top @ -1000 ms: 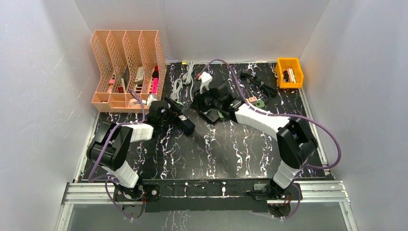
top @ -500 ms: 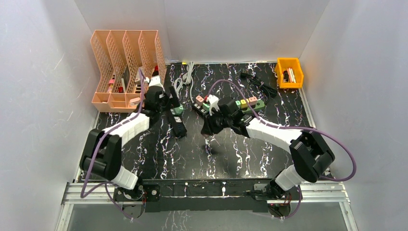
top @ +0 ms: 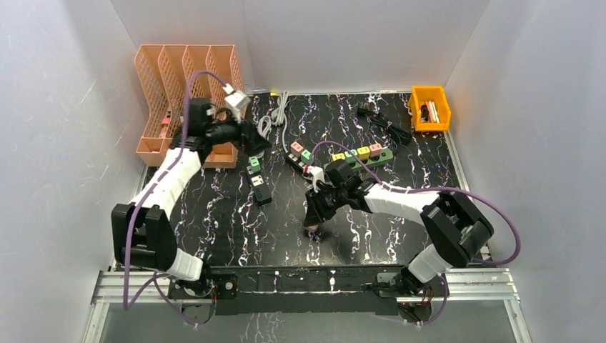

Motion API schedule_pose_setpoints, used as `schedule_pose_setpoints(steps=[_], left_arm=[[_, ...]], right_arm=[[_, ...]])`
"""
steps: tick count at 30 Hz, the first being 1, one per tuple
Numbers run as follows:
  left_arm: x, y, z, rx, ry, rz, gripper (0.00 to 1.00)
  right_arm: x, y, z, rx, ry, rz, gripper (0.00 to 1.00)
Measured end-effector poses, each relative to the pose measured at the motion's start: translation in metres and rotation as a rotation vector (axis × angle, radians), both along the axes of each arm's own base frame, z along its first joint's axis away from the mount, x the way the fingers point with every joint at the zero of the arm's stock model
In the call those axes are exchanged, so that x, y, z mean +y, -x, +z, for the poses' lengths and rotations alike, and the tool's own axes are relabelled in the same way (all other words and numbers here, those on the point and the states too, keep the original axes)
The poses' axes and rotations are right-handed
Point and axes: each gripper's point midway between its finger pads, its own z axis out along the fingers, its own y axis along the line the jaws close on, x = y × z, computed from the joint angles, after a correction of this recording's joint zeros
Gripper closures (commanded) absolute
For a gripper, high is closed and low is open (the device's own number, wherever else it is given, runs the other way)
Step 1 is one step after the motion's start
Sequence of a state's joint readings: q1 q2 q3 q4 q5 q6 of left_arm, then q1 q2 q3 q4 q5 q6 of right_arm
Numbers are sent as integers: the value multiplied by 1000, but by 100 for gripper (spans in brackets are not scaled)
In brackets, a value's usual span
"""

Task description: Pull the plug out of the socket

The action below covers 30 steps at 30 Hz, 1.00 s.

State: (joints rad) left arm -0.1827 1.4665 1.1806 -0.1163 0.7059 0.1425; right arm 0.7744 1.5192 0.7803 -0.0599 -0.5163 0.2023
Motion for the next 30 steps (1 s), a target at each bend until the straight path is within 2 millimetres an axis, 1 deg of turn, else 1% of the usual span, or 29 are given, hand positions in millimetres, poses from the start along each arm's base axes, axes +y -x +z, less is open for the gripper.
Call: schedule_pose_setpoints(steps=[1,3,5,7,8,10,12,13,15,18,20,21,23,25,27,28,30], left_arm=[[0,5,10,2,84,-57,2],[8,10,26,-8,241,-110,1],[13,16,34,4,351,-151,2],[6,28,40,34,417,-227,2],[0,34,44,44,436,-268,1],[-10,45,51,59,459,-335,2],[-16,46,57,73,459,-344,2],[-17,40,60,71,447,-316,2],[-18,15,68,45,404,-193,2],[-7,-21,76,-6,331,22,2],[6,-40,73,-21,283,175,2],[16,-48,69,-22,259,255,2],[36,-58,60,-32,215,403,2],[58,-60,51,-49,177,531,2],[76,-53,44,-69,150,619,2],[82,-48,42,-82,140,643,2],[86,-35,44,-120,129,639,2]], right_arm=[[0,1,-3,11,2,5,89],[-1,4,-13,42,20,13,89],[-2,6,-24,72,39,17,88],[0,7,-25,98,29,23,86],[1,7,-26,102,25,24,83],[3,6,-26,109,17,24,70],[5,6,-27,119,16,17,56],[6,4,-27,122,19,10,50],[6,-2,-29,97,37,-13,42],[4,-19,-32,32,75,-63,38],[4,-35,-30,-30,98,-98,36],[3,-43,-30,-63,113,-118,31],[3,-58,-26,-119,135,-156,3],[3,-74,-19,-176,143,-194,2],[4,-88,-7,-244,134,-227,2],[4,-94,2,-277,122,-248,2],[7,-108,27,-355,65,-302,2]])
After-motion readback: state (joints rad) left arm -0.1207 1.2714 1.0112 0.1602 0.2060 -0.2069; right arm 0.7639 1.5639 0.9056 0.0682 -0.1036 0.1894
